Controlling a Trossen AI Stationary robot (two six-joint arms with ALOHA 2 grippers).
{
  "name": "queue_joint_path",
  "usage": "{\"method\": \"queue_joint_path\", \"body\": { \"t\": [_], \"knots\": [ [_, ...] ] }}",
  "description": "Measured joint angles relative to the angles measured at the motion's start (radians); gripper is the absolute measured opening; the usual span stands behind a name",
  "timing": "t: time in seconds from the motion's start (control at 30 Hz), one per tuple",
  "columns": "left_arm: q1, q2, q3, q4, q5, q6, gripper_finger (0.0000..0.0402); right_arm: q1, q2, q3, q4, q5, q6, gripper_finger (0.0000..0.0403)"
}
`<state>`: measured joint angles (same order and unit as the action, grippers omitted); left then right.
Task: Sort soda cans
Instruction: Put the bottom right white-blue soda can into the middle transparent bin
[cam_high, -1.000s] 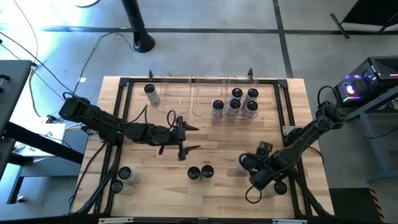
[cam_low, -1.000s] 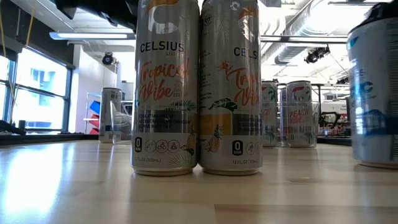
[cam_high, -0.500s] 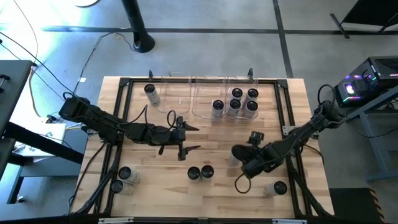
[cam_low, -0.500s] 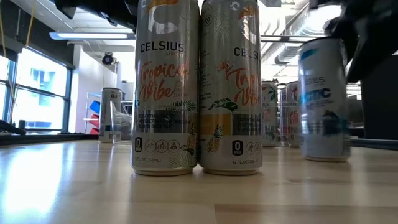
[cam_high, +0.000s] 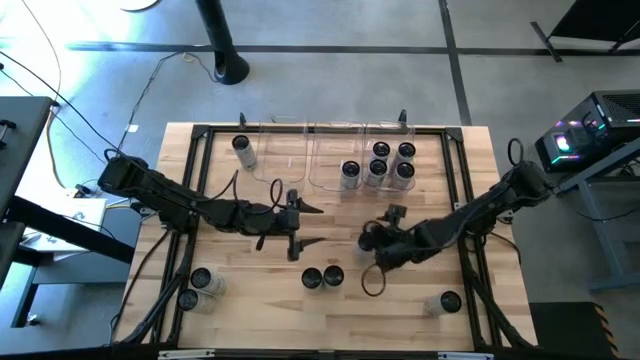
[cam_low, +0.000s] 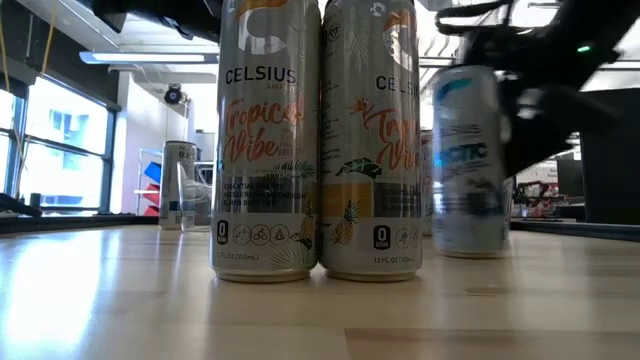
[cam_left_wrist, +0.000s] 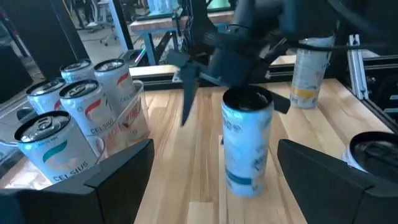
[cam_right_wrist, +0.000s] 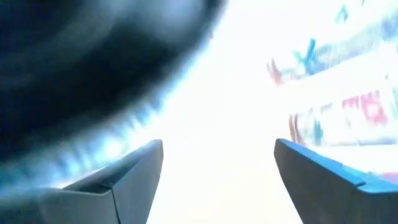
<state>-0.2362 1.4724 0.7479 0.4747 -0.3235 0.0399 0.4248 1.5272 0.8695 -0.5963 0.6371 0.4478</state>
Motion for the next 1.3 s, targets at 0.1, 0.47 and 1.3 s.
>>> {"method": "queue_joint_path", "body": {
  "t": [0.1, 0.47, 1.3],
  "knots": [
    [0.003, 0.024, 0.0, 0.012, 0.003, 0.007, 0.0337, -0.062, 0.0, -0.026, 0.169, 0.005, -0.105, 0.0302],
    [0.005, 0.091, -0.001, 0.102, 0.057, 0.034, 0.0337, -0.16, -0.034, -0.061, 0.396, 0.234, -0.243, 0.0302],
    [0.082, 0.396, 0.395, -0.132, 0.165, 0.032, 0.0337, 0.107, -0.182, -0.183, 0.283, -0.052, 0.149, 0.0302]
  ]
}}
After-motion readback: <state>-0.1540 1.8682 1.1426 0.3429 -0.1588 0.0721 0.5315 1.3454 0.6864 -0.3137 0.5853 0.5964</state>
